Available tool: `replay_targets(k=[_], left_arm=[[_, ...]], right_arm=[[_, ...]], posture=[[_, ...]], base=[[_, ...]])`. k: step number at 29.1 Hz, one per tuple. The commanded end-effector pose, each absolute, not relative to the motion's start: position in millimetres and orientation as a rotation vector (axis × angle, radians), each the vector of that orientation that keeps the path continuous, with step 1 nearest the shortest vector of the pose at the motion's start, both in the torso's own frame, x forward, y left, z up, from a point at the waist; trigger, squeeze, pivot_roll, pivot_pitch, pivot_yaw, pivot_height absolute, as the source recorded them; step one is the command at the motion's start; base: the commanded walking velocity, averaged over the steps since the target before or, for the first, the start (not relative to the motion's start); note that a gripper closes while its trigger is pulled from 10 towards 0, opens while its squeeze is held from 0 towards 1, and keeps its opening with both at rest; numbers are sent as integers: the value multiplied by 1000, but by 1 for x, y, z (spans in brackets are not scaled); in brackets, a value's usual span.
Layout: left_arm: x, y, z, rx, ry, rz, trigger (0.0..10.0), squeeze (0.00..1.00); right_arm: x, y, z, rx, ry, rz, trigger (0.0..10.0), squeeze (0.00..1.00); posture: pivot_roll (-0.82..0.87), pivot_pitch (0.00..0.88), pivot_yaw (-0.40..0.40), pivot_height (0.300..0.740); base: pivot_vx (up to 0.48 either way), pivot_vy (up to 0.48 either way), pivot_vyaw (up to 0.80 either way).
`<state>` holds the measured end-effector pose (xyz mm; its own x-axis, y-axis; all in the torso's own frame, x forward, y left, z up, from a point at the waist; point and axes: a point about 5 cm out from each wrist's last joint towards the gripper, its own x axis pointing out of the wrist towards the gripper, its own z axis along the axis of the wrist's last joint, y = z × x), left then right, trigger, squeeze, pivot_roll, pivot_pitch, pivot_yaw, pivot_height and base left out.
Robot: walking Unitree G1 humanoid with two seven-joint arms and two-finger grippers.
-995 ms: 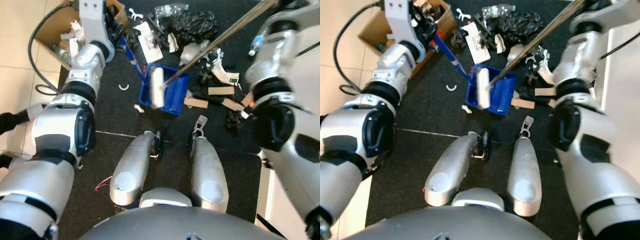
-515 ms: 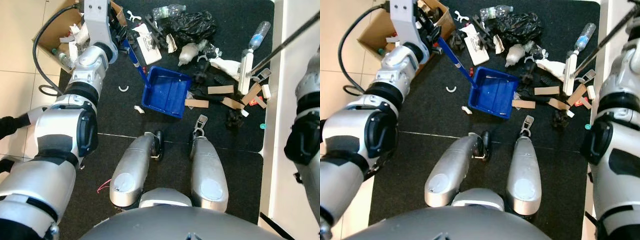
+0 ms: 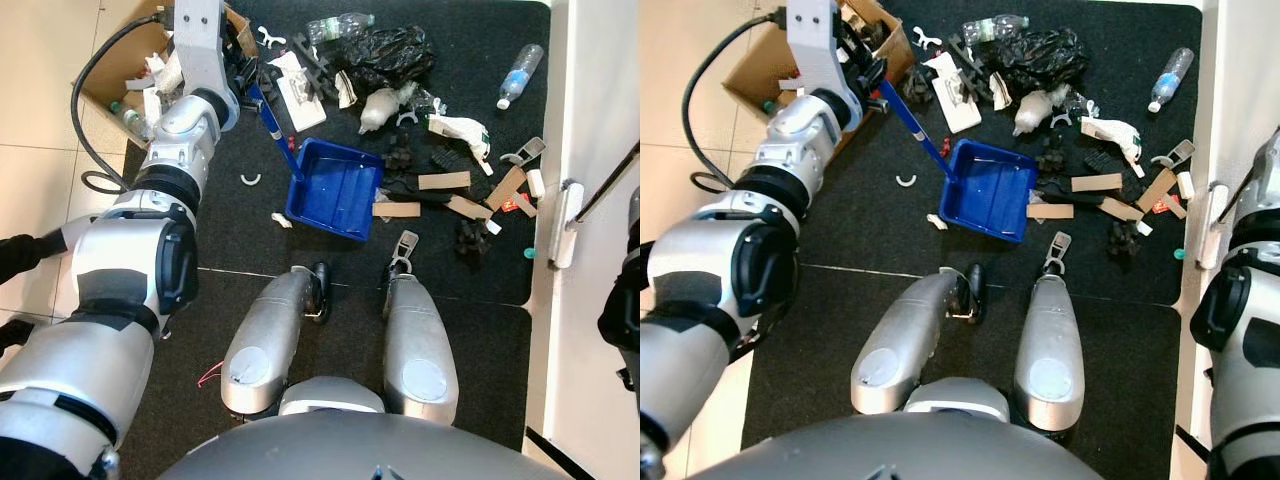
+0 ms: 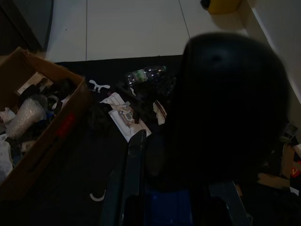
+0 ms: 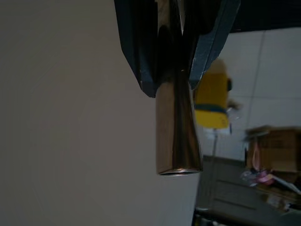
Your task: Sweep floor
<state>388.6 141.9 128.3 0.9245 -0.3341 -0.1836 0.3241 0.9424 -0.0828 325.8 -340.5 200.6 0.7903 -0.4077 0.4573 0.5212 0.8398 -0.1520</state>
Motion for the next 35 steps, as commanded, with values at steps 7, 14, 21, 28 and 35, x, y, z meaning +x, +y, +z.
replay_targets(k=[7,14,21,28,35], left_arm=[[384,139,120,-102,213,-367,10000,0],[383,142,120,-109,206,-366,10000,0],[383,142,118,-111,210,-371,10000,0],[382,139,118,-112,210,-376,10000,0],[382,138,118,-116,208,-378,10000,0]], right_arm=[[319,-324,135,-210,-184,-531,10000,0],[322,-308,114,-46,-130,-543,10000,0],[332,-292,115,260,-180,-577,10000,0],[349,-261,117,556,-204,-557,10000,0],[352,-249,112,706,-204,-551,10000,0]], posture=[[75,239,145,740],[104,243,140,740],[108,244,137,740],[113,242,123,740],[113,241,115,740]], base=[[0,0,0],[0,0,0],[0,0,0],[0,0,0],[0,0,0]])
